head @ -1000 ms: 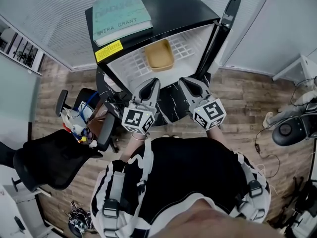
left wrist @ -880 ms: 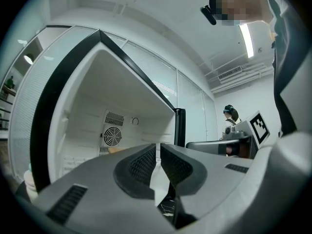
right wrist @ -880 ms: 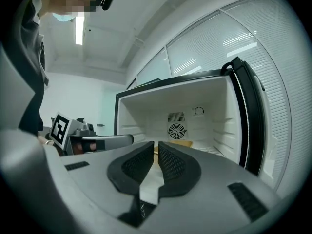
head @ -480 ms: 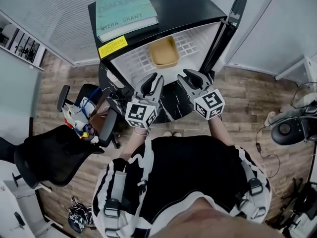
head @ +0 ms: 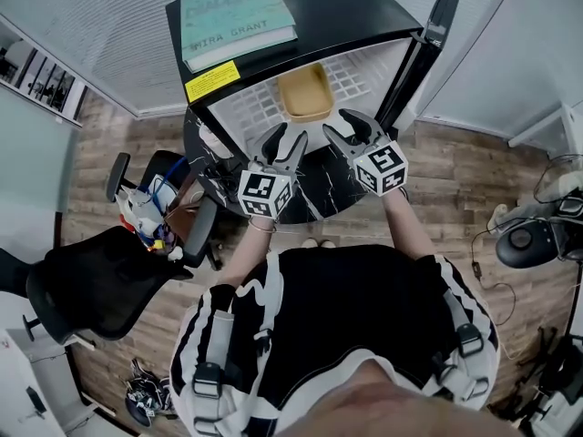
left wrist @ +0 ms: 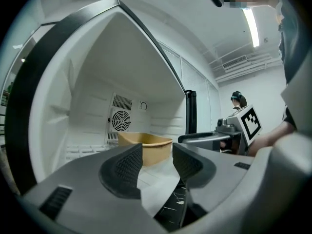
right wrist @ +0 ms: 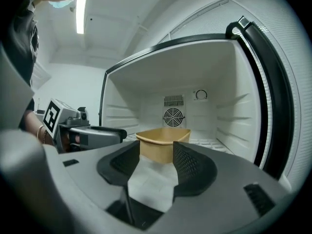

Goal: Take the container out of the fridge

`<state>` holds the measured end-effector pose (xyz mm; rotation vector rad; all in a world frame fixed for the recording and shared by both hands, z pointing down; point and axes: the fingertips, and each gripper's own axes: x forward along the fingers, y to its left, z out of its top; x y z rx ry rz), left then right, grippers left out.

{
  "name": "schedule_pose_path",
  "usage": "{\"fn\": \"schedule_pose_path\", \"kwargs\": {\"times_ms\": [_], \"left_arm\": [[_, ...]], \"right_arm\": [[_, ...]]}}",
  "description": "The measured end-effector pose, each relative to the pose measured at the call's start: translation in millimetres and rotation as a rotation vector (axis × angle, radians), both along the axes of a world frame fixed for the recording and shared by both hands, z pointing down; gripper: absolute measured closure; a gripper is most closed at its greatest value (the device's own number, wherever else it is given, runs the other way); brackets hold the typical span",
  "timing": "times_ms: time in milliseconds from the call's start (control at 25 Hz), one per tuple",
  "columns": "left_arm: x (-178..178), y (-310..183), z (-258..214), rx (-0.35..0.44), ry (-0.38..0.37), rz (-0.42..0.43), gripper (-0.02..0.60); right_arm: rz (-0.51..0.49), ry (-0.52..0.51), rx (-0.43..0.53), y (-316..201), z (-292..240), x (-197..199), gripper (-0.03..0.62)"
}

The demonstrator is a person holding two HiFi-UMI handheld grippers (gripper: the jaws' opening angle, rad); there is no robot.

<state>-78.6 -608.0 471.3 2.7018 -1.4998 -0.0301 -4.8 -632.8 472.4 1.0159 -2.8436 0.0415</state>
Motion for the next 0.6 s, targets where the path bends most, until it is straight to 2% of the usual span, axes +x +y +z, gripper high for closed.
{"fn": "schedule_pose_path", "kwargs": {"times_ms": [280,600], "left_arm": [[-1,-18,16,-0.072,-0.011,-0.007,0.383],[1,-34,16,-0.104,-0.034,-0.008,0.373]], "right_arm": [[0.014,0.050,-0.017,-18,16,-3,0.382],[-0.059,0.039,0.012,-26,15,-15,0.362]]}}
